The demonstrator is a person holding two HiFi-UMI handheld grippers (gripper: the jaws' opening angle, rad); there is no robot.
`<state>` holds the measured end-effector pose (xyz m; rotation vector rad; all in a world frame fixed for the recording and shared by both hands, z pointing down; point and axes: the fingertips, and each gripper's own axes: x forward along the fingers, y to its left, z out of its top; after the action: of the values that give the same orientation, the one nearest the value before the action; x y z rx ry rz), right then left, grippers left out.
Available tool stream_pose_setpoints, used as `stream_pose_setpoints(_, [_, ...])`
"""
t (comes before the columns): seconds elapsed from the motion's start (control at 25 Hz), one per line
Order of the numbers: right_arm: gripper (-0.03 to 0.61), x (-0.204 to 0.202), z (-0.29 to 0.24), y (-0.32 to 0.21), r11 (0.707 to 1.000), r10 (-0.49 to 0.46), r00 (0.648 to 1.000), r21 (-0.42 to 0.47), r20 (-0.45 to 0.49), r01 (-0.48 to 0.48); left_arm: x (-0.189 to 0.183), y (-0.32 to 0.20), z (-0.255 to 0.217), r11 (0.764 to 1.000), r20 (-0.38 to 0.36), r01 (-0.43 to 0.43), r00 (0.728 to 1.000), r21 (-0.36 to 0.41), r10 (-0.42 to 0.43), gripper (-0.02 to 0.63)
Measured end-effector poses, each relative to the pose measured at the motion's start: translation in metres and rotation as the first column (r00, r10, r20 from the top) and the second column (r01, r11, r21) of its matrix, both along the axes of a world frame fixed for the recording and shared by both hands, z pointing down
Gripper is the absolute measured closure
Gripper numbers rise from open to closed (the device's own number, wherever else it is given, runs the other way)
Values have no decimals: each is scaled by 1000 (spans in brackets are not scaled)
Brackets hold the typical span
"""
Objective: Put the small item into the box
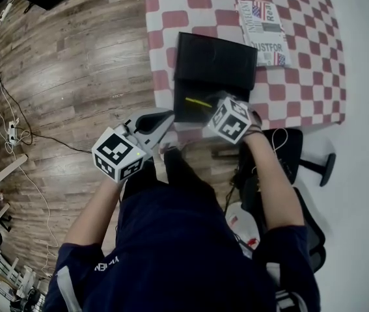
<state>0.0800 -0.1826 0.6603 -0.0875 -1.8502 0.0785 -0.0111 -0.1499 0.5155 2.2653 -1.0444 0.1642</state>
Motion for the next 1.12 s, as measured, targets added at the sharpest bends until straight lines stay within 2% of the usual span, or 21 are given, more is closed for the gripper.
stream_pose_setpoints(0.16, [488, 2, -9, -7, 998, 57, 998, 8, 36, -58, 0, -5, -5, 1000, 5, -9, 1000, 9, 9, 583])
stream_pose_setpoints(0.28, [488, 1, -30, -13, 991, 133, 985, -15, 106, -132, -1, -9, -10, 1000, 8, -17, 1000, 14, 16, 583])
stream_pose_setpoints(0.52, [515, 4, -85, -21, 941, 336, 898, -77, 283, -328, 1, -18, -27, 997, 27, -59, 998, 40, 58, 583])
stream_pose_setpoints(0.76, [538, 7, -138, -19, 879, 462, 772, -111, 437, -463, 8, -28, -51, 989, 50, -122, 992, 80, 119, 583])
stream_pose_setpoints(0.92, [549, 9, -173, -18, 825, 533, 653, -162, 538, -541, 13, -30, -68, 980, 64, -164, 985, 109, 157, 583])
stream_pose_setpoints(1.12, [557, 18, -204, -12, 756, 600, 516, -221, 611, -616, 16, -31, -83, 968, 77, -211, 976, 133, 202, 583])
